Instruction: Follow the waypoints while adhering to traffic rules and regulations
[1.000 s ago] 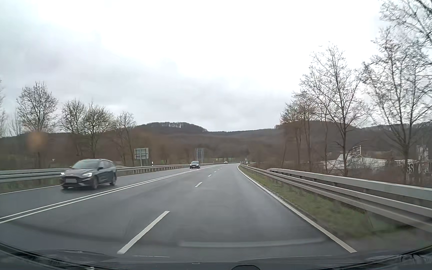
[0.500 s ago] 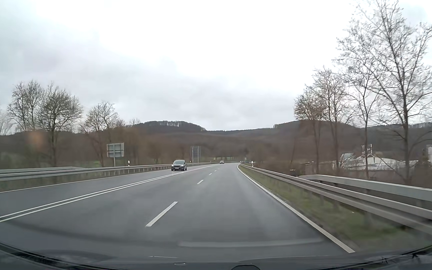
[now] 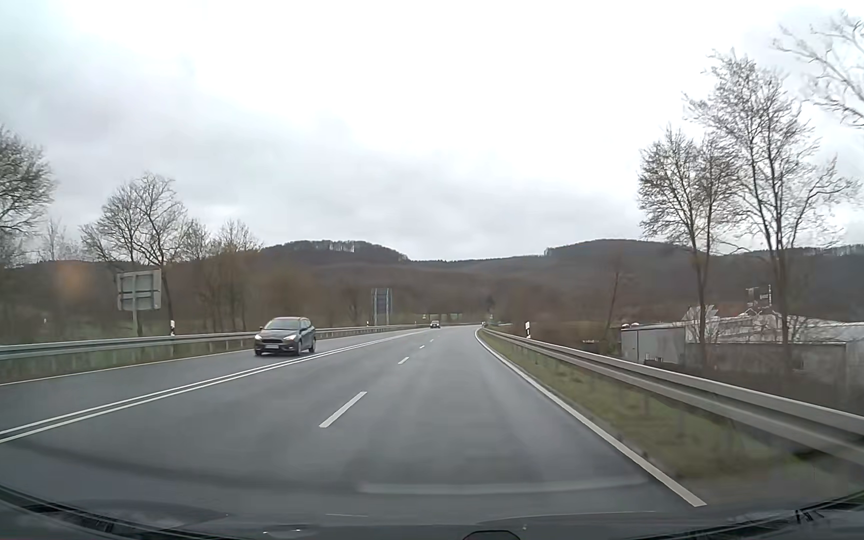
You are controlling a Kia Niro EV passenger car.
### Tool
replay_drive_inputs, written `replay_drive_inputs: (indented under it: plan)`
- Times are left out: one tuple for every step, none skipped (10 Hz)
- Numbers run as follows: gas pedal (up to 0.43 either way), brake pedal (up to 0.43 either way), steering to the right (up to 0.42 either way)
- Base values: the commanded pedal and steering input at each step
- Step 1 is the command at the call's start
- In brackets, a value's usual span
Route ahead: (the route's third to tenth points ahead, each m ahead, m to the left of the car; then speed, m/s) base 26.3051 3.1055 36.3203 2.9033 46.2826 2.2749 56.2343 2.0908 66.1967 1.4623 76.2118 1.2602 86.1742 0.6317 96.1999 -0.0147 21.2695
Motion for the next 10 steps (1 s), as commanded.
replay_drive_inputs:
  plan:
    - [0.441,0.000,0.000]
    - [0.441,0.000,0.000]
    - [0.441,0.000,0.001]
    - [0.441,0.000,0.001]
    - [0.441,0.000,0.002]
    - [0.441,0.000,0.002]
    - [0.441,0.000,0.002]
    - [0.429,0.000,0.002]
    - [0.409,0.000,0.002]
    - [0.390,0.000,0.002]
